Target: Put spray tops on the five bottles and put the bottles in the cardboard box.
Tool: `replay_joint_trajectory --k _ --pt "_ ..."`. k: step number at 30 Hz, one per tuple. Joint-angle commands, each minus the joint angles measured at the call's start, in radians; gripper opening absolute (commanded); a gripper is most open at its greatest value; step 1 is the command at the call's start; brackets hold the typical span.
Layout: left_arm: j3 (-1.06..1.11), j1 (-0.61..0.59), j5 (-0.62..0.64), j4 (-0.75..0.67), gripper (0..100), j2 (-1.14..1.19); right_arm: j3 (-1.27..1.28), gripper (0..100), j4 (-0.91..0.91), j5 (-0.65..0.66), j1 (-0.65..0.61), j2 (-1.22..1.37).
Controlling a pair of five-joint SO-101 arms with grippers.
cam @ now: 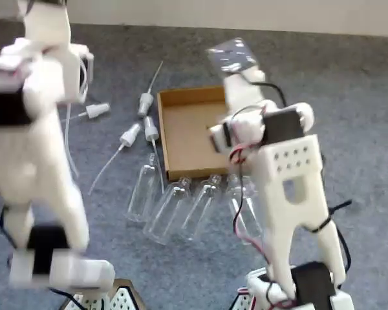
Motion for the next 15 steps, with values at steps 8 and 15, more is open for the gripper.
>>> replay_joint_trajectory --k 8,15 --pt "0.375 0.174 0.041 -0.086 4 -0.575 0.535 0.4 -0.464 -0.08 -0.269 -0.437" --pt "0.378 0.325 0.117 -0.245 3 -0.584 0.921 0.4 -0.75 -0.068 -0.271 -0.584"
